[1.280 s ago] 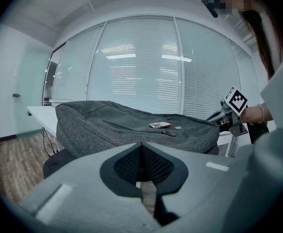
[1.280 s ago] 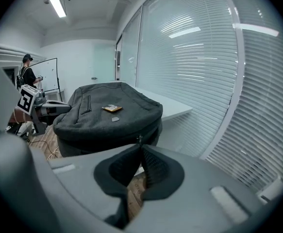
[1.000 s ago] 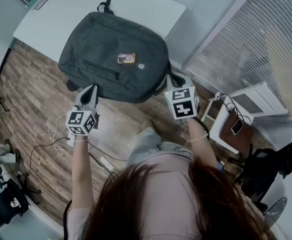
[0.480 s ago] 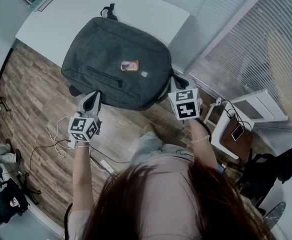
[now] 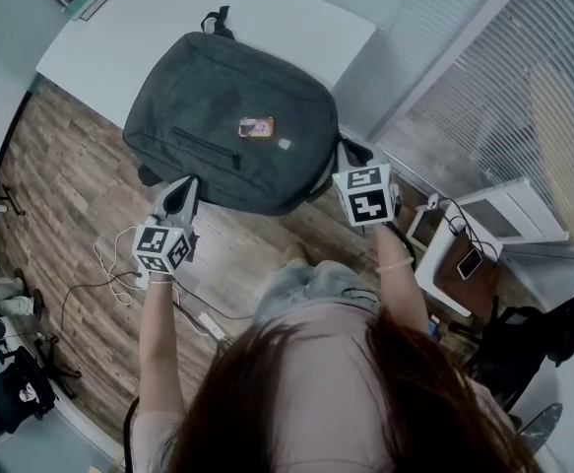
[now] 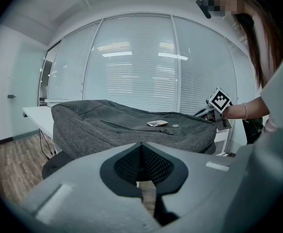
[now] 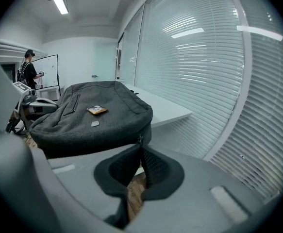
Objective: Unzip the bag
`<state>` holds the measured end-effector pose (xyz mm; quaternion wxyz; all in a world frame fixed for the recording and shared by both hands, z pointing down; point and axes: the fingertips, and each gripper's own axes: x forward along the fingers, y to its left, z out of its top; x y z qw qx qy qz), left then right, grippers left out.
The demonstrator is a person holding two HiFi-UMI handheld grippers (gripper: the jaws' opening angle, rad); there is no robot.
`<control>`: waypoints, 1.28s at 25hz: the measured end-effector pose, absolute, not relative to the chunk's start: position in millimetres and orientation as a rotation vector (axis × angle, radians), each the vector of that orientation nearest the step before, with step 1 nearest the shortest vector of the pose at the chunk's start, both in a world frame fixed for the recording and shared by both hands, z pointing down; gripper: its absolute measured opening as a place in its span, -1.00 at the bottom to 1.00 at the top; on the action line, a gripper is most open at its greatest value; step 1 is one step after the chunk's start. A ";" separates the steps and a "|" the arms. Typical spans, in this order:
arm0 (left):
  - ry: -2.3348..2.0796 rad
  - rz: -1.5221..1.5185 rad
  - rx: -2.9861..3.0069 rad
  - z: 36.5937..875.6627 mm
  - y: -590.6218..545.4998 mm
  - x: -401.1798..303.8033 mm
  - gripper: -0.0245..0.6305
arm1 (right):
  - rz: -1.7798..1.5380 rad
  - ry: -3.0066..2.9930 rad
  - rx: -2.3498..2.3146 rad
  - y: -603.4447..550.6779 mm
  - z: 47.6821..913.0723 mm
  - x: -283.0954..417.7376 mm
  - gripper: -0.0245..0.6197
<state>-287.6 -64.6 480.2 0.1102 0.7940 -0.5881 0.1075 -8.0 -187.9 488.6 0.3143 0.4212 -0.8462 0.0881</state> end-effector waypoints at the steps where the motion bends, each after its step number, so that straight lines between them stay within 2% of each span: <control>1: -1.727 0.319 2.333 480.2 -64.9 -287.2 -0.90 | 0.217 -2.232 1.108 -189.6 487.7 -7.9 -0.89; 32: -1.649 0.452 2.333 481.6 -69.0 -284.2 -0.90 | 0.226 -2.317 0.839 -226.9 490.7 -12.1 -0.89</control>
